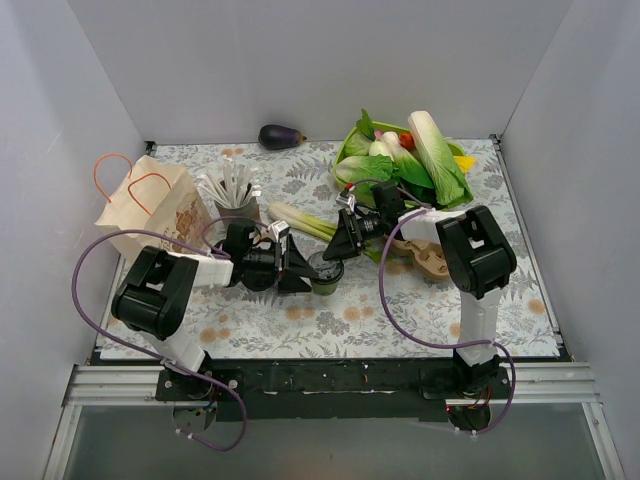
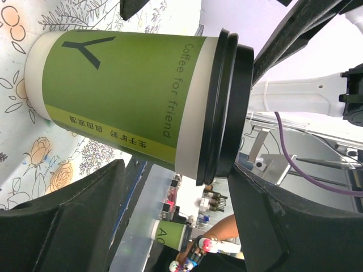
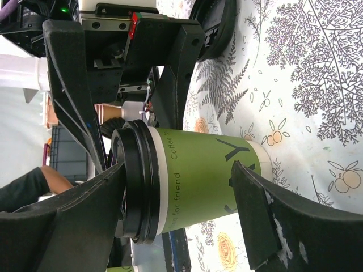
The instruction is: Pack the takeout coffee
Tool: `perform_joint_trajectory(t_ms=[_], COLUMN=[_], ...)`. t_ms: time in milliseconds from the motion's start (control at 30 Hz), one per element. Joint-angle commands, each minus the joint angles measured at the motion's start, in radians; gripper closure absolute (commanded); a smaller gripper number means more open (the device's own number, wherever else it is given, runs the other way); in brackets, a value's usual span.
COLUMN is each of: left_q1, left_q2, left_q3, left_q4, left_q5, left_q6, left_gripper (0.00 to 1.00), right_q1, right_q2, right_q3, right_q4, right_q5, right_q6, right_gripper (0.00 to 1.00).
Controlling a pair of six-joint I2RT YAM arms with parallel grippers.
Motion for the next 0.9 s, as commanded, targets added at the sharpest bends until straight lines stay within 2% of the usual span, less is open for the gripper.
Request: perform_joint_trajectory(t_ms=[0, 333, 567, 667, 867], left_q1=[0.045, 0.058, 0.104, 0.108, 0.105], left_q2=[0.059, 0.165, 0.239, 0.251, 0.202], left_q3=[-0.038, -0.019, -0.074, -0.081, -0.032], left_q4=[-0.035, 0.02, 0.098, 0.178, 0.198], left_q5=[-0.114, -0.119, -0.154, -0.137, -0.079], left_q6=[0.009, -0.023, -0.141, -0.18, -0.154], left_gripper=[0.3, 0.33, 0.34, 0.34, 0.3], right_q1=[0.001, 0.001, 0.001, 0.001, 0.001], right_q2=[0.034, 0.087, 0.11, 0.124, 0.101], right_q3=[-0.028, -0.042, -0.07, -0.08, -0.033], right_q4=[0.053, 0.093, 0.118, 0.141, 0.135], right_q5=[0.005, 0.0, 0.006, 0.002, -0.015], right_q6=[0.043, 0.127, 0.175, 0.204, 0.155], right_gripper=[0.2, 0.21, 0.21, 0.21, 0.21])
